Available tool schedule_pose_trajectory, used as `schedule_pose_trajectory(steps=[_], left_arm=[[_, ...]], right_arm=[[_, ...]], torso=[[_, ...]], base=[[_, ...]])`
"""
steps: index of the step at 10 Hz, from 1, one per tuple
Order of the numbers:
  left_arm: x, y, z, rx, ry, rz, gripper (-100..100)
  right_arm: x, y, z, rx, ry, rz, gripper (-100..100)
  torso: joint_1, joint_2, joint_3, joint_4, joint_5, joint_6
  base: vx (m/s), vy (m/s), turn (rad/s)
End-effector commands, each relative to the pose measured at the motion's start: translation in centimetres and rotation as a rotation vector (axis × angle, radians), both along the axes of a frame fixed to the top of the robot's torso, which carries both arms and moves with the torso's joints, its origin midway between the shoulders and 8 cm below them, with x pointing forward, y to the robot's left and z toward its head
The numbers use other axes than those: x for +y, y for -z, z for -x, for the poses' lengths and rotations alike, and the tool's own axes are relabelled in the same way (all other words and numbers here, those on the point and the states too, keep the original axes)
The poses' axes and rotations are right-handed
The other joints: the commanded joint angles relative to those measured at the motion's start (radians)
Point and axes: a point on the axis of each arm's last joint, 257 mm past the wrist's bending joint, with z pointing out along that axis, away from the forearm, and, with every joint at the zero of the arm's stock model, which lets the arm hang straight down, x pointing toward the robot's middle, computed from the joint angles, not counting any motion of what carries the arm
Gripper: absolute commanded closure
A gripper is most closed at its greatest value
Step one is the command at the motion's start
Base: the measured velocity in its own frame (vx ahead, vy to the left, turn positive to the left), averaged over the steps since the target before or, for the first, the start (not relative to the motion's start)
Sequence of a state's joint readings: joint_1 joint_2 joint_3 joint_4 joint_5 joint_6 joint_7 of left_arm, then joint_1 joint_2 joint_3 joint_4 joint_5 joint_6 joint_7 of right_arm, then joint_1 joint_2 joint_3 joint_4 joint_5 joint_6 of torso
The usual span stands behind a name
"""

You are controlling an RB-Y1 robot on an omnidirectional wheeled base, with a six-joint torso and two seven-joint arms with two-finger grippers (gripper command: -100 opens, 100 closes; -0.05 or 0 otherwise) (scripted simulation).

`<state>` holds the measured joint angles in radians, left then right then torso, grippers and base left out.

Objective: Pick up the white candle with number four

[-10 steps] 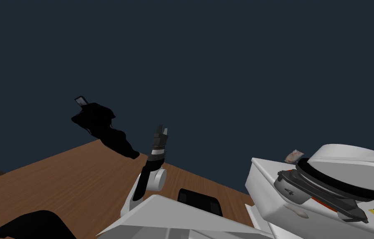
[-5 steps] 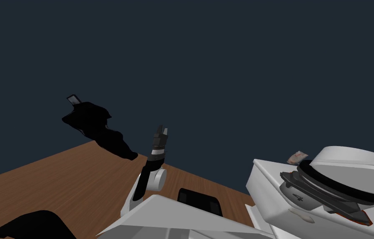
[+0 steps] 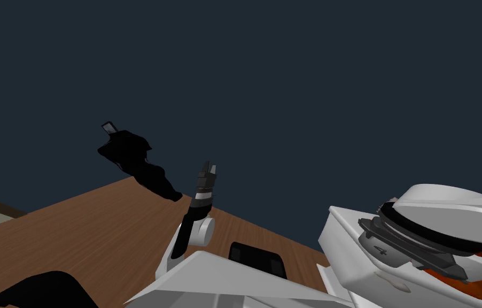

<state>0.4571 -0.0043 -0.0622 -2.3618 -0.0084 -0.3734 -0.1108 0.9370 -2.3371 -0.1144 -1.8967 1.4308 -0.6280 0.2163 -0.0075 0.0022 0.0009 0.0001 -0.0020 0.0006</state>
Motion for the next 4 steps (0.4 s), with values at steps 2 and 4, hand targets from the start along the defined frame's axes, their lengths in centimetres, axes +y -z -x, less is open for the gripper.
schedule_pose_trajectory(steps=[2, 4], left_arm=[[0.0, 0.0, 0.0, 0.0, 0.0, 0.0, 0], [0.0, 0.01, 0.0, 0.0, 0.0, 0.0, 0]], right_arm=[[0.5, -1.02, -0.42, 0.006, 0.033, 0.001, 100], [0.42, -0.87, -0.36, 0.005, 0.026, 0.002, 0]], torso=[[0.0, 0.001, 0.001, 0.0, 0.0, 0.002], [0.002, -0.001, 0.0, 0.0, 0.0, 0.002]], base=[[-0.095, -0.057, 0.113], [-0.023, -0.012, 0.01]])
